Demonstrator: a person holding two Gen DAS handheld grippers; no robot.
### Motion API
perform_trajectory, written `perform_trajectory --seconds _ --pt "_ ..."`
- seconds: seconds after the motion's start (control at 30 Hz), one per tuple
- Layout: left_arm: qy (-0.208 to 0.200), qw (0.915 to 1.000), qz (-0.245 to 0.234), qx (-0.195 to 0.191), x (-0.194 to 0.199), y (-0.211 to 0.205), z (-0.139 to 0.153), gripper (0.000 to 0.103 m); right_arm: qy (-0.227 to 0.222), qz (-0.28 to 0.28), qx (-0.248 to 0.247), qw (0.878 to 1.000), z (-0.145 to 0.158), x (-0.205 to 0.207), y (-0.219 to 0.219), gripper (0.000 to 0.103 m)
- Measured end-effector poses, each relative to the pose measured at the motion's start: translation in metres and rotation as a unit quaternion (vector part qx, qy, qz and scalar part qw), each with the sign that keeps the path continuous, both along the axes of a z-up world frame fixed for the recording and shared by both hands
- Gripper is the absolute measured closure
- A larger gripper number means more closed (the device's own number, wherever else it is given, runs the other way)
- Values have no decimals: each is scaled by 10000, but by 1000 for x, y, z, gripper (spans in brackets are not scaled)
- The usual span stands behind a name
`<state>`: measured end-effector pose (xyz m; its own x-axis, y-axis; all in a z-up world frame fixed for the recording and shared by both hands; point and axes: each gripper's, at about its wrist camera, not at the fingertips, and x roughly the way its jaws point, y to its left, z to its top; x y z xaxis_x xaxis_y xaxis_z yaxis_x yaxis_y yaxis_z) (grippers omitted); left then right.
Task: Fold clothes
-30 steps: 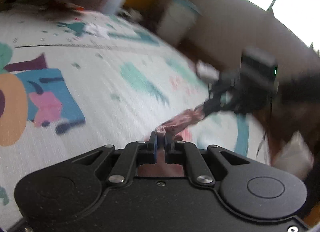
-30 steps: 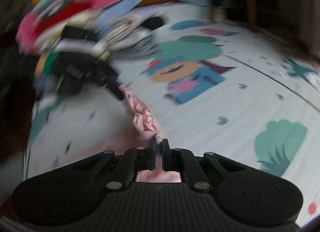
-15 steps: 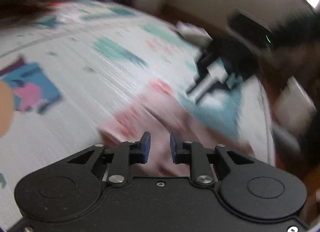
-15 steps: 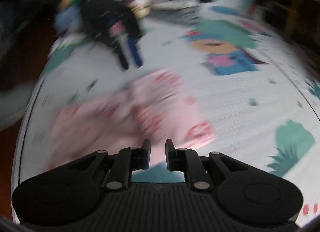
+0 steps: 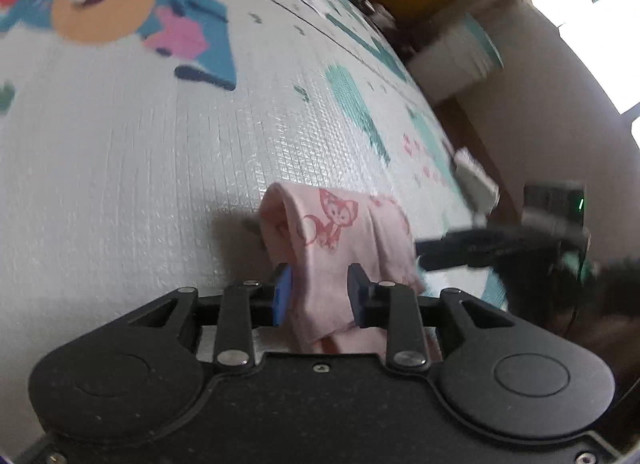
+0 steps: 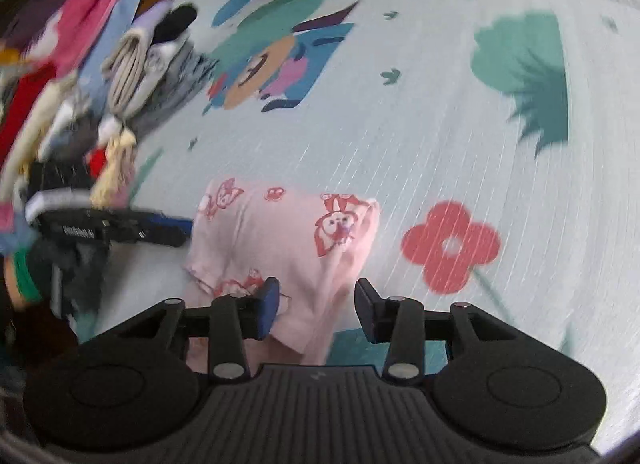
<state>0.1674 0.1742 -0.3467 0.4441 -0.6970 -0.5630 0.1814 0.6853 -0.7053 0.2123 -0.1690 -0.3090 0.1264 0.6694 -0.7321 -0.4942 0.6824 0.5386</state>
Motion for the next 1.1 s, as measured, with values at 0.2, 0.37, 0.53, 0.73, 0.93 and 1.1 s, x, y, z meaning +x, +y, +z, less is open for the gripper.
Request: perform_trajectory --seconds 0.2,0.37,0.53,0.73,0.93,1.1 --pt "274 9994 212 95 -2 -10 -2 89 250 -291 38 9993 -15 -6 8 77" --pt "577 9978 335 23 -6 -11 -1 103 635 -426 446 9961 -11 3 -2 92" --pt "879 9951 457 -50 -10 -11 -1 103 1567 -522 854 9826 -14 11 -17 92" --pt "1165 9915 571 -6 -15 -13 2 101 1257 -376 67 9913 -22 6 -16 71" --pt "-568 9870 131 1497 -25 -27 65 98 -1383 414 -317 9890 47 -25 9 68" --pt "-1784 9600 -651 2058 -9 -66 73 89 -2664 1484 -627 9503 48 -39 74 68"
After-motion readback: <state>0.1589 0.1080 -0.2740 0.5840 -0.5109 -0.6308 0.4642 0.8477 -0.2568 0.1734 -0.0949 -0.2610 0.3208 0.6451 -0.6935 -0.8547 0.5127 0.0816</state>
